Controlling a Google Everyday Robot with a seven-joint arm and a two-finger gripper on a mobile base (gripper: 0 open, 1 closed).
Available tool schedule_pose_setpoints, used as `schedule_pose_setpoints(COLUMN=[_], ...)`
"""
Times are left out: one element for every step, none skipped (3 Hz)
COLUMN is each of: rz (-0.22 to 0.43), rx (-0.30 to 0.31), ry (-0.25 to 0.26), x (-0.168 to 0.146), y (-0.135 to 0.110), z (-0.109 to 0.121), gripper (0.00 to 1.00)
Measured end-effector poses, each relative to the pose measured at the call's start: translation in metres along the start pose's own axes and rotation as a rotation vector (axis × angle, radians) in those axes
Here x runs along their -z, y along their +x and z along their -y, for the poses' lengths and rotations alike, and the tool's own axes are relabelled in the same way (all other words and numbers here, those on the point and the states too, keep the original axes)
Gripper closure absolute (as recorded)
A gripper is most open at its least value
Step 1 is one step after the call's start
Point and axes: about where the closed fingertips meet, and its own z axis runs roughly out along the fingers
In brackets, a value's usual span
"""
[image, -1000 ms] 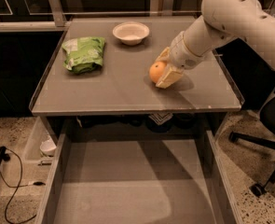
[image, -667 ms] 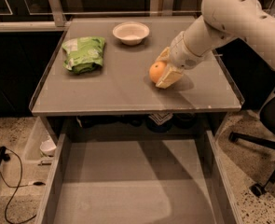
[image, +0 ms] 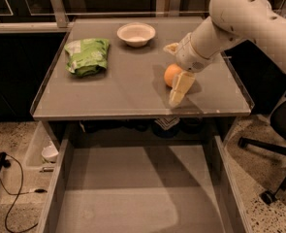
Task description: Pick orange from top drawer and place on counter
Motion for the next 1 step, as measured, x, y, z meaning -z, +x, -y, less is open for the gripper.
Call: schedule_pose_setpoints(rz=[0.0], rx=[0.0], ry=[0.0], x=[0.0], y=[0.0], z=[0.0], gripper=[0.0])
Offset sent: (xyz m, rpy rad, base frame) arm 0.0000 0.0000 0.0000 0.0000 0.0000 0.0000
